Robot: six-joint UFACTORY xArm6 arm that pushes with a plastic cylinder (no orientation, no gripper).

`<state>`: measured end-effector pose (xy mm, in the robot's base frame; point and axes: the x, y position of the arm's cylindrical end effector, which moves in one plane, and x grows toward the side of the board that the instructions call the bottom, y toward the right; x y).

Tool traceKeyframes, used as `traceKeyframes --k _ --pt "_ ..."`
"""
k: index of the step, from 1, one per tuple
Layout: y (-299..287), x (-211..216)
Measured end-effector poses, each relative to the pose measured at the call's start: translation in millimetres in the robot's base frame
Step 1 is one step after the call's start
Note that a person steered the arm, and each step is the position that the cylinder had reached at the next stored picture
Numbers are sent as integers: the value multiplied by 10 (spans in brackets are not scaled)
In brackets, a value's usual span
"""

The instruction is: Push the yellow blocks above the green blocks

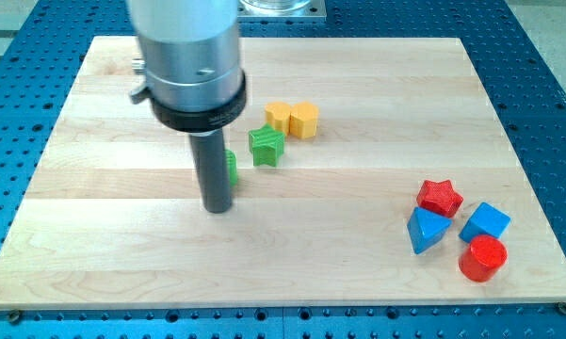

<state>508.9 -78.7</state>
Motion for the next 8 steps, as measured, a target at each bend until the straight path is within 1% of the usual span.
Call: traceKeyframes --k 1,2,3,4,5,6,8 --pt "80 -374" --pt "0 -338" --pt "703 -195" --pt "1266 -552" --pt "2110 -1044" --pt "1931 -1277" --pt "1423 -1295"
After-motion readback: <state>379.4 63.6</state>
